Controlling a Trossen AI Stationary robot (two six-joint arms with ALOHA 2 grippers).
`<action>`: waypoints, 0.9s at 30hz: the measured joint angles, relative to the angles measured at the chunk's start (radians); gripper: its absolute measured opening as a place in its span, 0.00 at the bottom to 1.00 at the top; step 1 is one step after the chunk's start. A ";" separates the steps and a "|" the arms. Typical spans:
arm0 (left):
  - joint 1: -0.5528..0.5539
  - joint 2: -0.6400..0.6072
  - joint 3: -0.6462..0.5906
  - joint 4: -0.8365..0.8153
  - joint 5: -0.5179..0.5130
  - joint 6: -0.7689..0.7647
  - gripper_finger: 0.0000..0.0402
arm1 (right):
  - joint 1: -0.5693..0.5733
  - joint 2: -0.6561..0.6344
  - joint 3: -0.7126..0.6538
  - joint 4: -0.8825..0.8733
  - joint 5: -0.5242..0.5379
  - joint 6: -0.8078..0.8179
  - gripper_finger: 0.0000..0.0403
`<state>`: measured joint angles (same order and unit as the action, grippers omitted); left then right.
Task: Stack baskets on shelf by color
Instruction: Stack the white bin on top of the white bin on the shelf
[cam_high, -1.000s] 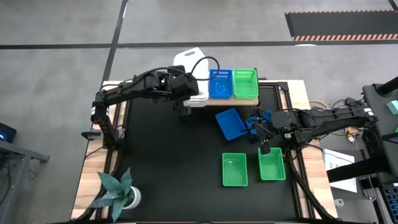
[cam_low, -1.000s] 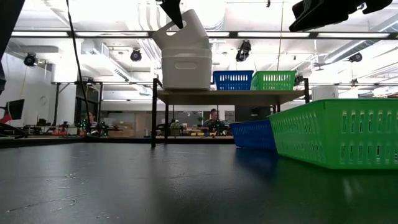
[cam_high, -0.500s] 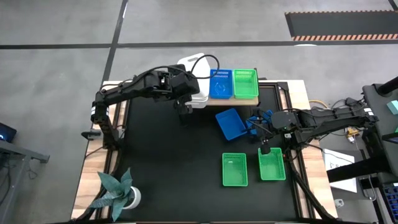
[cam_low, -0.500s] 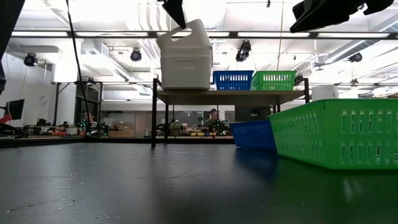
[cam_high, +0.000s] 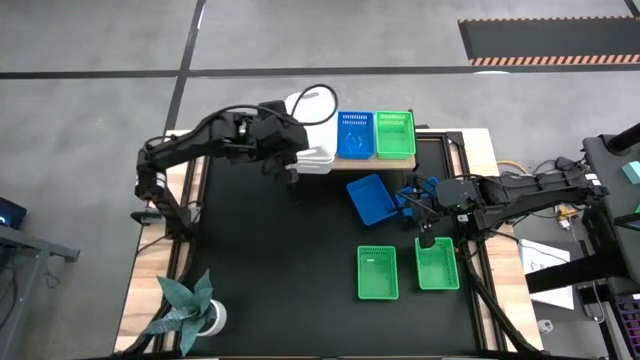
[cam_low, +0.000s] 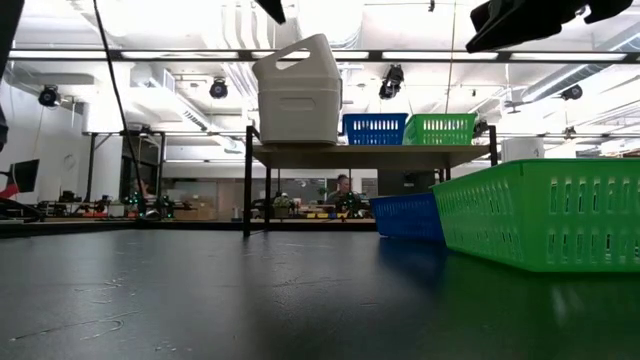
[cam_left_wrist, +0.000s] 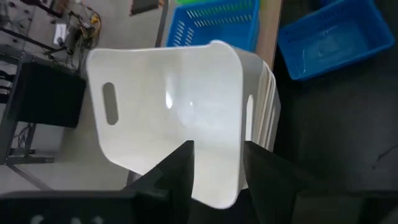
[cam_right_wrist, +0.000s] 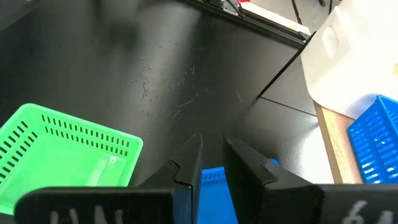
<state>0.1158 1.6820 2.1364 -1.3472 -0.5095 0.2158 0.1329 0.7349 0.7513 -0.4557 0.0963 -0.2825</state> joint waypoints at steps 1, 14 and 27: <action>-0.005 -0.013 -0.003 0.001 0.000 -0.007 0.30 | 0.000 0.001 0.000 0.003 0.000 0.005 0.14; -0.075 -0.217 -0.350 0.213 -0.002 -0.055 0.30 | -0.001 0.058 0.000 0.105 0.009 0.021 0.14; -0.109 -0.501 -0.836 0.827 -0.080 0.025 0.30 | -0.003 0.137 0.020 0.247 0.228 0.099 0.09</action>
<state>0.0068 1.1810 1.2999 -0.5205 -0.5898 0.2411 0.1296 0.8716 0.7712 -0.2087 0.3239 -0.1839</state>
